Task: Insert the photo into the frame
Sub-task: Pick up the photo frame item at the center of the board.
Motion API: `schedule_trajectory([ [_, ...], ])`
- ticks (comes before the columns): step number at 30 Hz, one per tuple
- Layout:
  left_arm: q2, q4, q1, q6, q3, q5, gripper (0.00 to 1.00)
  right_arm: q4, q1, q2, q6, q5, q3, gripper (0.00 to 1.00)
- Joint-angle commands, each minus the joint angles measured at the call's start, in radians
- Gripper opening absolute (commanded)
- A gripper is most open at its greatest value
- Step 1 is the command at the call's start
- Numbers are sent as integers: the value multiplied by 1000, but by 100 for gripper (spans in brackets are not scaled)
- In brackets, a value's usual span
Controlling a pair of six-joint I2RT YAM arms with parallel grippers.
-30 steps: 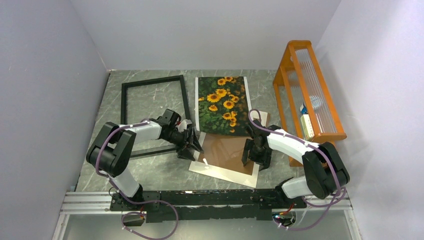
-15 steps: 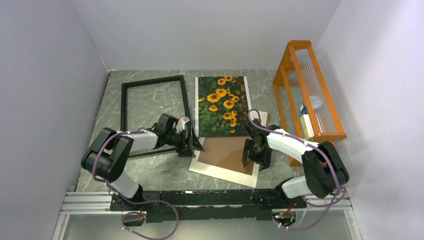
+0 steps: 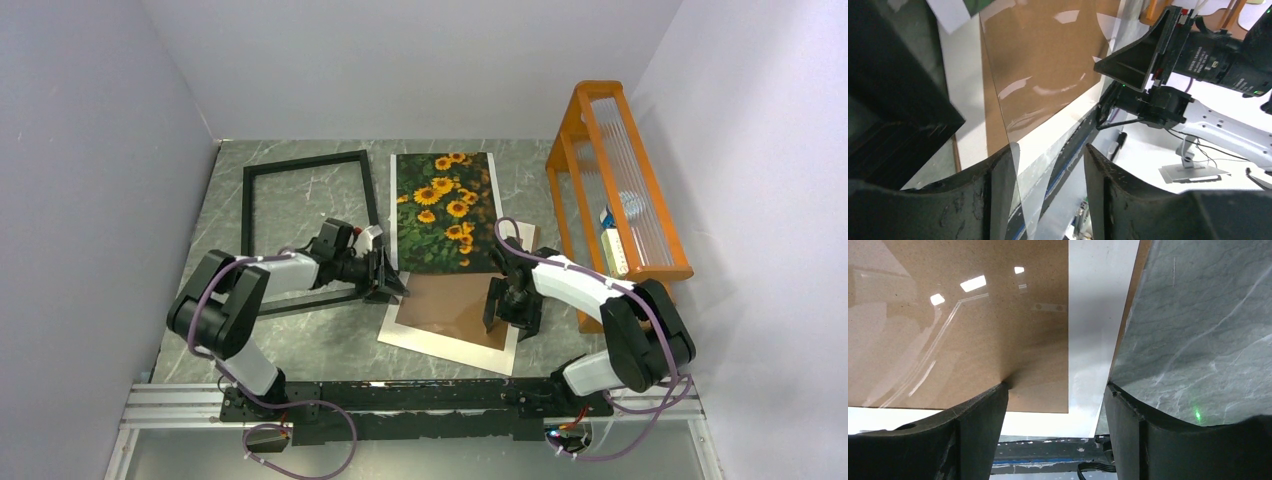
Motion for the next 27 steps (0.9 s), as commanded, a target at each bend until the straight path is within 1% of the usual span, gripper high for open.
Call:
schedule_trajectory([
  [1, 68, -118, 1, 13, 117, 123, 53, 122, 2, 55, -15, 89, -30, 74],
  [4, 77, -216, 1, 44, 162, 113, 46, 118, 3, 44, -8, 99, -28, 74],
  [5, 74, -248, 1, 58, 176, 101, 42, 116, 3, 36, -5, 106, -26, 74],
  [6, 70, -288, 0, 77, 192, 86, 34, 114, 2, 21, -4, 111, -22, 74],
  [8, 65, -374, -5, 123, 228, 53, 22, 103, 3, -10, 1, 131, -6, 74],
  [9, 65, -424, -7, 146, 247, 33, 19, 95, 2, -25, 3, 145, 4, 74],
  [11, 69, -520, -17, 191, 299, -3, 8, 75, 2, -53, 8, 172, 34, 74],
  [12, 72, -561, -22, 210, 319, -20, 4, 63, 2, -63, 8, 190, 51, 74],
  [14, 78, -644, -33, 245, 363, -46, 3, 28, 2, -75, 14, 237, 93, 74],
  [17, 86, -763, -37, 291, 430, -47, 3, -19, 2, -77, 17, 293, 158, 74],
  [20, 84, -910, -37, 359, 522, -77, 2, -47, 2, -78, 20, 337, 216, 75],
  [22, 76, -1003, -37, 393, 574, -103, 3, -43, 2, -81, 21, 361, 243, 75],
  [25, 61, -1076, -41, 419, 617, -84, 2, -22, 0, -77, 19, 383, 276, 75],
  [27, 42, -1119, -50, 425, 625, -98, 3, 7, 0, -65, 14, 385, 297, 75],
])
